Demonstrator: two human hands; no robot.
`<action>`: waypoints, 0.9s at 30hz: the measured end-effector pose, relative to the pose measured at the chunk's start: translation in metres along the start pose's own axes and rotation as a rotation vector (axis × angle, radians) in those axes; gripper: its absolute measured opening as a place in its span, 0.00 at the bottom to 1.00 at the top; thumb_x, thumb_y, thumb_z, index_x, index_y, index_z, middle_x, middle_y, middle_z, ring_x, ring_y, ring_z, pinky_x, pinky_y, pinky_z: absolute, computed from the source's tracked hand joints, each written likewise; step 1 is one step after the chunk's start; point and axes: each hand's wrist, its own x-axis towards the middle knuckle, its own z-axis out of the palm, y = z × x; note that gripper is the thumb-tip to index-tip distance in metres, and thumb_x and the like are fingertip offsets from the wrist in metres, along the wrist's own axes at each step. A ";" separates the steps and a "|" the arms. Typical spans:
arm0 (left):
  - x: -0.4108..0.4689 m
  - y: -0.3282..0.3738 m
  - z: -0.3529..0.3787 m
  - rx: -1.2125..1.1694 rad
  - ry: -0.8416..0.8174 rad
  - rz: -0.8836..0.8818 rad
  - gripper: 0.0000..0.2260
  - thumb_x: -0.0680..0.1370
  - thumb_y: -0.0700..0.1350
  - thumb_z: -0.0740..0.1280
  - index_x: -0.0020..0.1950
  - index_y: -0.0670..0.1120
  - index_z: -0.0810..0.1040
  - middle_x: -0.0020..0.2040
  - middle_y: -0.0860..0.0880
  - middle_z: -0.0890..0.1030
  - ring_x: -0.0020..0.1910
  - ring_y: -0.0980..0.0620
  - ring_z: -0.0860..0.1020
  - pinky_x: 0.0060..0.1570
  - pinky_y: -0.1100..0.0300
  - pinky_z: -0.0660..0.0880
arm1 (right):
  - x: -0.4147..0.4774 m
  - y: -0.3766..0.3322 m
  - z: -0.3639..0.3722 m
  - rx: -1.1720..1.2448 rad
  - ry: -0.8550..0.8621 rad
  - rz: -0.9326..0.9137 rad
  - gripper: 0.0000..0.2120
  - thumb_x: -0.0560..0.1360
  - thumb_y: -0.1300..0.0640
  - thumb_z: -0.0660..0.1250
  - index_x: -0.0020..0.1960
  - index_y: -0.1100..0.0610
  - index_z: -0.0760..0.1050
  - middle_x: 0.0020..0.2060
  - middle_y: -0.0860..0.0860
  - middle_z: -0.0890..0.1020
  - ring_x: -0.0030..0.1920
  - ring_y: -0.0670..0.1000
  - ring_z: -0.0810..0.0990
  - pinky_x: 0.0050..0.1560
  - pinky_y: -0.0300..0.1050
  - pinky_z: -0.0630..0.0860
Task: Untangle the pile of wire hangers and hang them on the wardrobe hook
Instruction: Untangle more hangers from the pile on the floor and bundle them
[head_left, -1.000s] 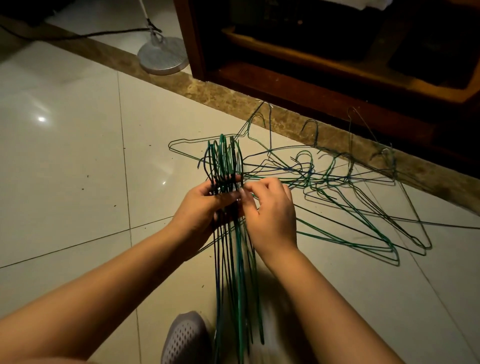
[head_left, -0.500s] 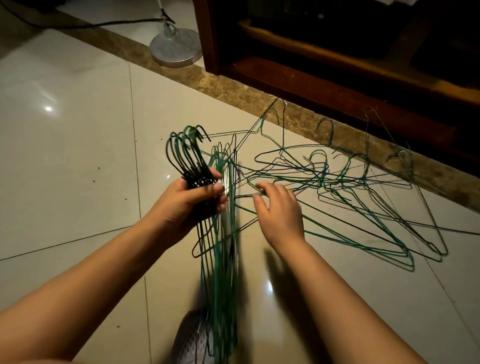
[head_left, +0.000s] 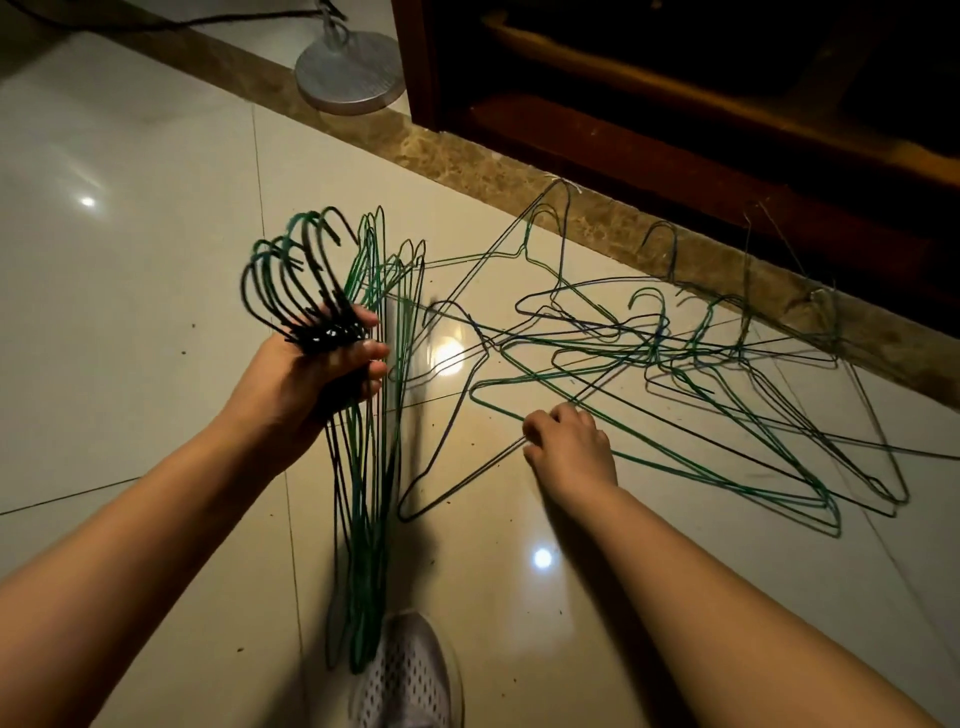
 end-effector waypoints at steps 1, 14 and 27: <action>-0.001 0.001 -0.001 0.001 -0.020 0.011 0.08 0.72 0.37 0.63 0.49 0.47 0.75 0.39 0.49 0.79 0.37 0.56 0.80 0.37 0.65 0.78 | 0.001 -0.001 -0.001 -0.013 0.000 -0.004 0.12 0.77 0.51 0.61 0.59 0.49 0.72 0.58 0.52 0.73 0.60 0.54 0.68 0.58 0.47 0.66; 0.005 0.006 -0.022 0.013 0.089 0.003 0.10 0.74 0.35 0.61 0.52 0.47 0.75 0.46 0.47 0.78 0.38 0.57 0.81 0.40 0.64 0.79 | 0.047 -0.044 -0.023 0.579 0.089 0.170 0.24 0.77 0.59 0.57 0.72 0.51 0.62 0.71 0.52 0.65 0.67 0.54 0.67 0.63 0.44 0.65; 0.012 -0.008 -0.047 -0.054 0.093 -0.030 0.12 0.67 0.39 0.66 0.49 0.47 0.78 0.38 0.49 0.81 0.36 0.55 0.81 0.38 0.64 0.79 | 0.116 -0.077 -0.047 1.613 -0.008 0.701 0.05 0.79 0.61 0.58 0.53 0.57 0.70 0.37 0.53 0.72 0.36 0.47 0.70 0.31 0.37 0.68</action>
